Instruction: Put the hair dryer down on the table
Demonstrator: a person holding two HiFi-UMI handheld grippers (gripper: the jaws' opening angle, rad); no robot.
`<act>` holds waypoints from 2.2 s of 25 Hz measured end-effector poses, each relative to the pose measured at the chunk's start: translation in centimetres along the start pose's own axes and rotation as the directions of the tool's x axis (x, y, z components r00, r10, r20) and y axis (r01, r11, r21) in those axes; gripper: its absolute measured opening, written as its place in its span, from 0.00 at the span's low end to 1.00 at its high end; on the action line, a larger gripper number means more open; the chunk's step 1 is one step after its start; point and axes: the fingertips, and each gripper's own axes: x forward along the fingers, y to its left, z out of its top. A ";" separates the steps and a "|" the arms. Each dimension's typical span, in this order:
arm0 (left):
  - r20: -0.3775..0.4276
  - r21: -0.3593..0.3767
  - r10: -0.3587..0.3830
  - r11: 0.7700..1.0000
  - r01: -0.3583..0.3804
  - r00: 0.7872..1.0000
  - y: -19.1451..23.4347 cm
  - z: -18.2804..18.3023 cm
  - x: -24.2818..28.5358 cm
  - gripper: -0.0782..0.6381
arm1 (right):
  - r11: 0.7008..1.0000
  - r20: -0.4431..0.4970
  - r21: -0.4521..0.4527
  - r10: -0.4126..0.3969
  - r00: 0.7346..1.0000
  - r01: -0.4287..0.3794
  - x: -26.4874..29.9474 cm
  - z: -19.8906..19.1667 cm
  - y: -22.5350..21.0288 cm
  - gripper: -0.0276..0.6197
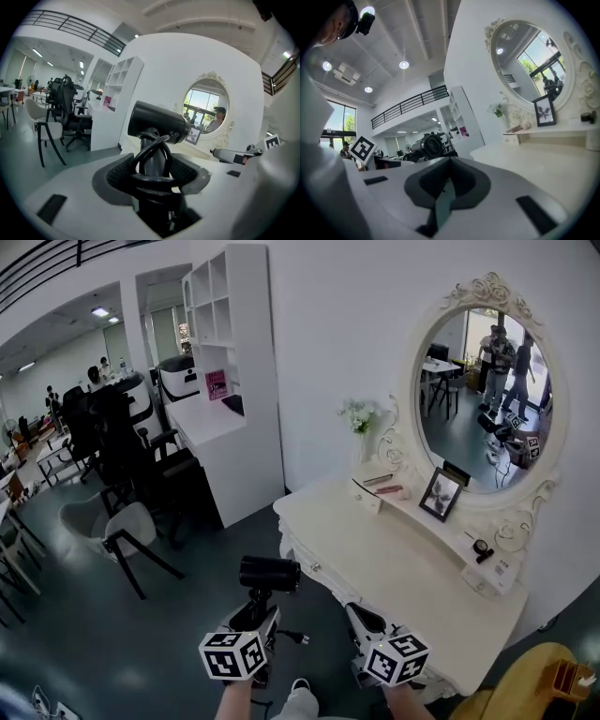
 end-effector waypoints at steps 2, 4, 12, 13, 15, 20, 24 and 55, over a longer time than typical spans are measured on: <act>-0.005 0.009 -0.014 1.000 0.014 1.000 1.3 1.6 1.9 0.45 | 1.000 0.007 0.000 -0.017 1.000 0.017 2.4 0.9 -0.6 0.05; -0.007 0.016 -0.030 0.999 0.030 1.000 2.5 3.1 3.8 0.45 | 0.999 0.015 0.002 -0.037 0.999 0.037 4.5 1.8 -1.2 0.05; -0.012 0.020 -0.081 0.997 0.081 0.997 6.1 7.5 9.4 0.45 | 0.997 0.012 0.002 -0.083 0.996 0.083 10.5 3.3 -1.9 0.05; -0.013 0.017 -0.085 0.996 0.085 0.996 6.3 7.8 10.0 0.45 | 0.996 0.008 0.000 -0.086 0.996 0.086 11.0 3.4 -2.1 0.05; -0.014 0.010 -0.094 0.996 0.094 0.995 6.6 8.2 11.2 0.45 | 0.996 0.003 -0.003 -0.089 0.996 0.089 11.9 3.8 -2.4 0.05; -0.020 0.006 -0.114 0.993 0.115 0.993 7.1 9.2 14.0 0.45 | 0.993 0.016 0.003 -0.114 0.993 0.114 14.1 4.5 -3.9 0.05; -0.016 0.020 -0.120 0.993 0.120 0.993 7.4 10.7 16.6 0.45 | 0.994 0.019 0.022 -0.108 0.994 0.108 16.0 5.1 -5.3 0.05; -0.083 0.090 -0.128 0.987 0.135 0.988 4.9 16.9 39.3 0.45 | 0.985 0.000 0.076 -0.156 0.988 0.156 23.9 9.4 -18.5 0.05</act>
